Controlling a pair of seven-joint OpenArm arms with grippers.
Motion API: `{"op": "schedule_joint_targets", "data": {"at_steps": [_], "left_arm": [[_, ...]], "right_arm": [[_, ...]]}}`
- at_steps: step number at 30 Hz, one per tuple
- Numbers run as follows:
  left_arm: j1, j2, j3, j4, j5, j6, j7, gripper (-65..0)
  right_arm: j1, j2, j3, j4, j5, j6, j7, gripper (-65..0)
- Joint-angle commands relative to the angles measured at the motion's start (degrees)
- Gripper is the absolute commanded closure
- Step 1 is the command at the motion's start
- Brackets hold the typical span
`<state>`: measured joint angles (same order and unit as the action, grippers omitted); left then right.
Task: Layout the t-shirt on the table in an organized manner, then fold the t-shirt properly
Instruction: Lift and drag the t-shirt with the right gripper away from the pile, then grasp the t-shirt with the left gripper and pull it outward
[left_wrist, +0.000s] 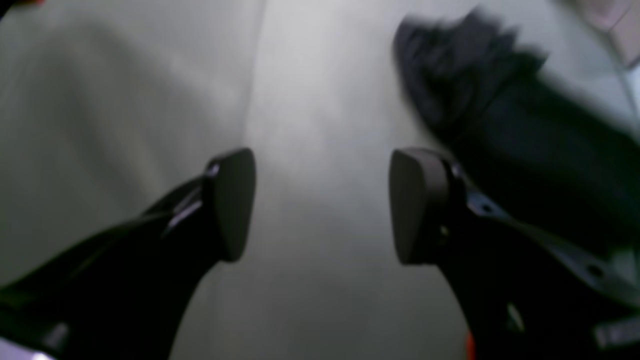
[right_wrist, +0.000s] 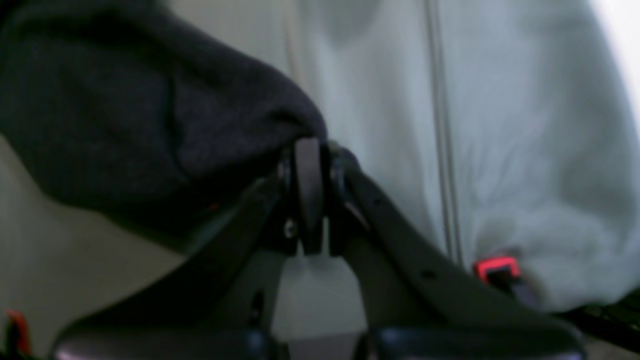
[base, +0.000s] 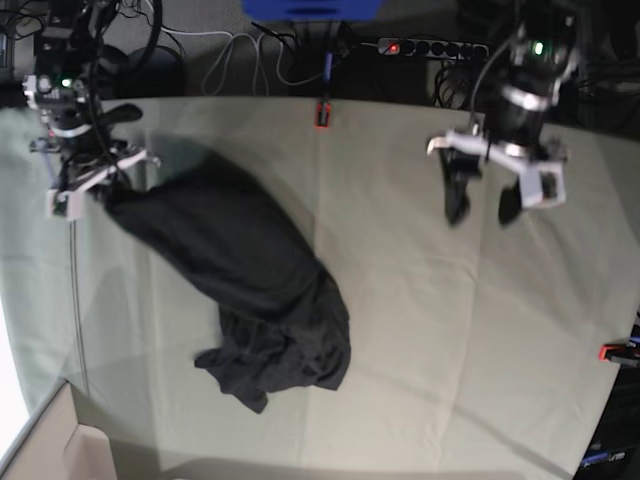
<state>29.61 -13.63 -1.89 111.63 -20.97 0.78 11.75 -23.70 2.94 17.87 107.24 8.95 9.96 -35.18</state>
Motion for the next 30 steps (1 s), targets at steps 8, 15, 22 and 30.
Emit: {"op": "schedule_joint_targets", "data": {"at_steps": [8,15,22,30], "left_arm": [[-17.52,2.16,13.36,-10.40,0.27,-0.47,-1.68,-41.2],[-28.86,9.01,16.35,-27.99,0.27,-0.47,-1.77,-41.2],[-36.59,11.83,23.56,-40.73,0.27,-0.56,-2.21,-41.2],[-42.04,15.78,24.18,-51.99,0.27,-0.82,-2.30,-39.9]], "right_arm": [[-1.13,0.62,2.57,-5.75,0.06,6.00,1.29,0.0],[-2.27,0.62,2.57,-6.19,0.06,6.26,0.94,-10.8],[-2.98,0.62,2.31,-6.19,-0.03,6.35,0.94,-22.9],[-3.07,0.62,2.40,-6.27,-0.03,6.35,0.94,-22.9]]}}
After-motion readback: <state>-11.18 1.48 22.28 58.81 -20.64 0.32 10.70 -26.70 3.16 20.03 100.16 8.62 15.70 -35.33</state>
